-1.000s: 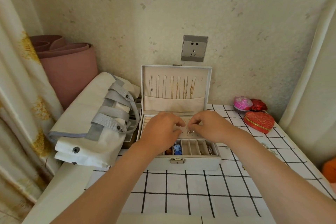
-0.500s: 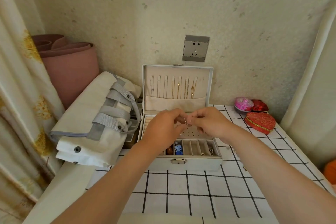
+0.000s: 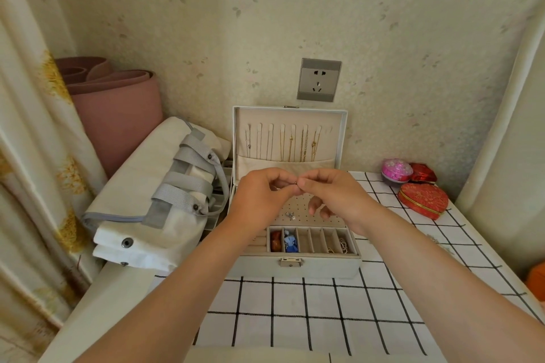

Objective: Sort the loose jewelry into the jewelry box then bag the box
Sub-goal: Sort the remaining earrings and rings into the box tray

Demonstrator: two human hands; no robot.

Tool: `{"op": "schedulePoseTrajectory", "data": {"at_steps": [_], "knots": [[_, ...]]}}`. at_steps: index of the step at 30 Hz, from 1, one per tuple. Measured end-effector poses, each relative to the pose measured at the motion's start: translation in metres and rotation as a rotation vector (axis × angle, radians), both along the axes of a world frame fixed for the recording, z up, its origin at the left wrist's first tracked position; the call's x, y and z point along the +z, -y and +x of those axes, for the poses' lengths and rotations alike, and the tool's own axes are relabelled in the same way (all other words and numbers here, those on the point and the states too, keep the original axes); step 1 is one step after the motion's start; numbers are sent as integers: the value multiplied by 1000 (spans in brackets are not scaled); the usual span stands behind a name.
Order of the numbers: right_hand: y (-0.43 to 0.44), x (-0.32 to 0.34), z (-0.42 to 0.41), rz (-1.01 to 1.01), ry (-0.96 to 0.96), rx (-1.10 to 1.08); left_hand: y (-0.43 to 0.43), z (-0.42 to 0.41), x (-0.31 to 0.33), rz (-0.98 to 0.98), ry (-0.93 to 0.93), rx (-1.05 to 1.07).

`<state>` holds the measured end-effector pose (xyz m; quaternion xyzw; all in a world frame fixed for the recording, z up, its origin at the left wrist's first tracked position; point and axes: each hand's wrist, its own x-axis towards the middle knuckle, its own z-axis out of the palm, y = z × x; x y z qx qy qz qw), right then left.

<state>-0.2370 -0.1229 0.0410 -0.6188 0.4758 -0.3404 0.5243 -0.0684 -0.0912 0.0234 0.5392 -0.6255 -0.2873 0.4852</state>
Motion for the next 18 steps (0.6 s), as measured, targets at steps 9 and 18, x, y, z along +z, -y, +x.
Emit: {"op": "schedulePoseTrajectory", "data": {"at_steps": [9, 18], "knots": [[0, -2, 3, -67, 31, -67, -3, 1, 4, 67, -42, 3], [-3, -1, 3, -145, -78, -48, -1, 4, 0, 67, -7, 44]]}}
